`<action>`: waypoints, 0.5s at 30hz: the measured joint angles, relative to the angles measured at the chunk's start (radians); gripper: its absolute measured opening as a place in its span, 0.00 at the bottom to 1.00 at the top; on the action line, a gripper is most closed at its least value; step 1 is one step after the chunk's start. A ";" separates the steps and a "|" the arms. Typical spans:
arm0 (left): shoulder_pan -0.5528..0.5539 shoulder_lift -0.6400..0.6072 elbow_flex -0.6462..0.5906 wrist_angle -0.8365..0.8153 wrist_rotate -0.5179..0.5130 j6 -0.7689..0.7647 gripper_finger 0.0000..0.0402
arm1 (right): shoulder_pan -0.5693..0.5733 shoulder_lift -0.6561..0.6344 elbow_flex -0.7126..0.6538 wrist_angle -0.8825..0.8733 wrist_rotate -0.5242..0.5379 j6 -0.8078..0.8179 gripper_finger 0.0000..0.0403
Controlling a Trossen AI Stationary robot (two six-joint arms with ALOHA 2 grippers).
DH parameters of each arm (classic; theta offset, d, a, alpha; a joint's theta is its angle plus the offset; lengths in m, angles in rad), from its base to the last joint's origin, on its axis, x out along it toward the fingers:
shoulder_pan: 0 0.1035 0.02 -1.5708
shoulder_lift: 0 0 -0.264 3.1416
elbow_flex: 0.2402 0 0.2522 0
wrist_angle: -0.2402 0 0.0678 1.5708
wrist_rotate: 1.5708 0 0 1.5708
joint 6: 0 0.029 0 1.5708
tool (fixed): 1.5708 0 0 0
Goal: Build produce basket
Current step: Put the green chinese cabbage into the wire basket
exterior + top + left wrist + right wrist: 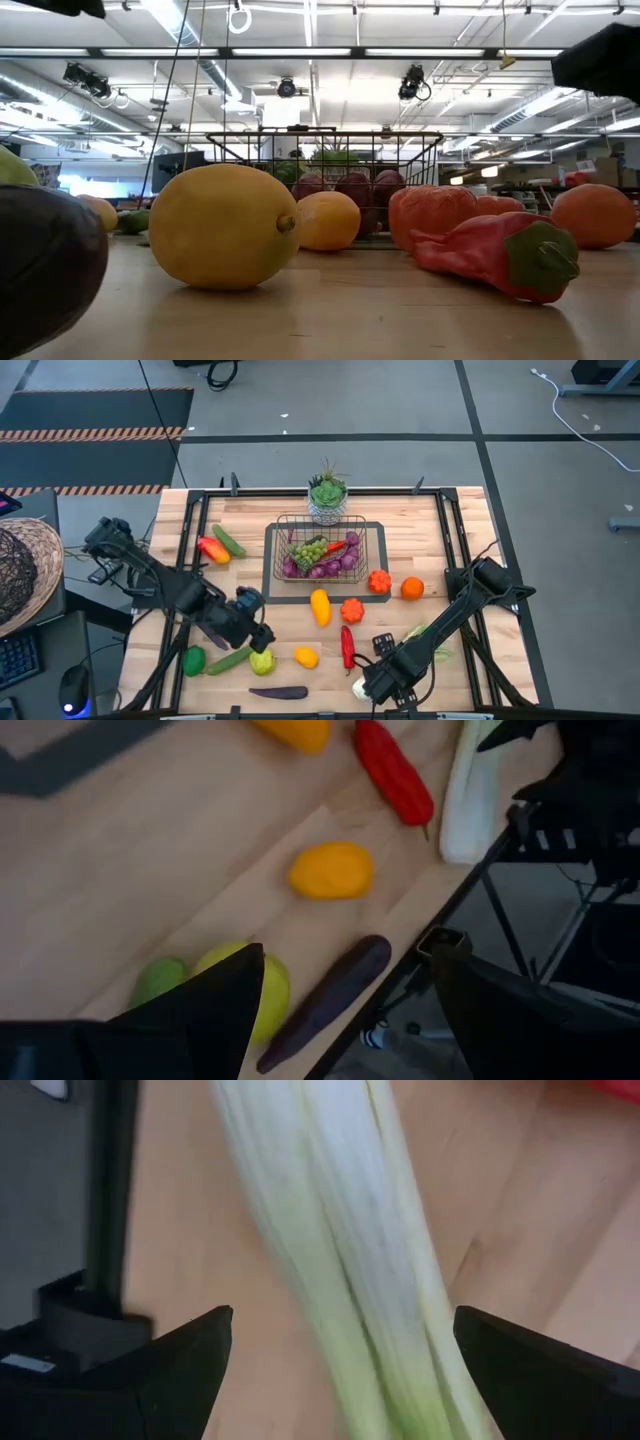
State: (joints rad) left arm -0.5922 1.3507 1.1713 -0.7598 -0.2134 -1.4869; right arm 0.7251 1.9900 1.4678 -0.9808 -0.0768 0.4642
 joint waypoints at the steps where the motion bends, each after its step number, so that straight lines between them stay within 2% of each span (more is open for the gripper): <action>1: -0.005 0.011 0.000 0.005 0.000 -0.008 0.73 | 0.002 -0.001 0.000 0.009 0.000 0.001 0.96; 6: -0.019 0.055 0.000 0.050 0.000 -0.028 0.73 | 0.009 0.013 -0.018 0.099 0.023 -0.003 0.95; 15: -0.002 0.065 0.000 0.106 -0.004 -0.001 0.73 | -0.030 0.015 -0.160 0.140 0.034 0.005 0.95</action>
State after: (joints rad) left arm -0.5942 1.4158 1.1713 -0.6540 -0.2173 -1.4879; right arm 0.6951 2.0055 1.3081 -0.8413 -0.0425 0.4695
